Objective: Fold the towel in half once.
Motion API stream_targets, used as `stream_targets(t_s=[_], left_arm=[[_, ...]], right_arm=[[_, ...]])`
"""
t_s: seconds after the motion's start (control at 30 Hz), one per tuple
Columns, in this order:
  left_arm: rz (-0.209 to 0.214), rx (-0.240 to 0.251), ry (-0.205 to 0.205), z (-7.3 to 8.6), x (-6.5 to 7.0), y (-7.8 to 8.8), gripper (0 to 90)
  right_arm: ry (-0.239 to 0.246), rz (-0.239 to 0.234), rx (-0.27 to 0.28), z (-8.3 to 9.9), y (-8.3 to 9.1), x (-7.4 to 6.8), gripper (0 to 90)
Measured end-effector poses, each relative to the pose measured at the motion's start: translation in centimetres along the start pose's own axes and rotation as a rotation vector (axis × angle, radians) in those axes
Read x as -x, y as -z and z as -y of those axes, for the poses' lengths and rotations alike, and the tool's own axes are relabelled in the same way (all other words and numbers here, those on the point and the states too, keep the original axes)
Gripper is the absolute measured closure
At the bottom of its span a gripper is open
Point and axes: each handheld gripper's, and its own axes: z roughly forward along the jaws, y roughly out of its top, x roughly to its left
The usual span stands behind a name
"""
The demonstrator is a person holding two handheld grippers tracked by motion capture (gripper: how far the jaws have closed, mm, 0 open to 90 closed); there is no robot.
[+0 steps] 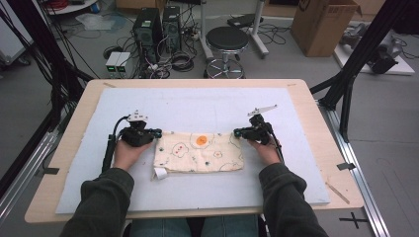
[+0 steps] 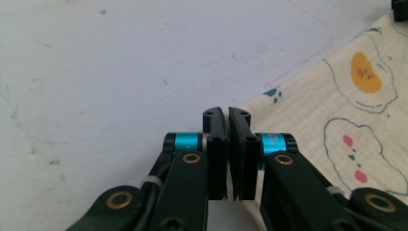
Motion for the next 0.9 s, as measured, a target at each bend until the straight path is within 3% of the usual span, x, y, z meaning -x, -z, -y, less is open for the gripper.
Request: stream_targets(t_s=[0.23,0.63,0.9], left_arm=[[-0.002,0.005,0.021,-0.4,-0.5,-0.1,85.8],[0.008,-0.005,-0.002,-0.5,-0.2,-0.1,85.8],[0.015,0.001,0.005,-0.4,-0.3,-0.1,85.7]], right_arm=[[-0.004,0.005,0.009,-0.8,0.0,0.2,85.6],[0.001,0.006,-0.002,-1.2,0.2,0.0,85.5],[0.003,0.001,-0.003,-1.2,0.0,0.0,85.5]])
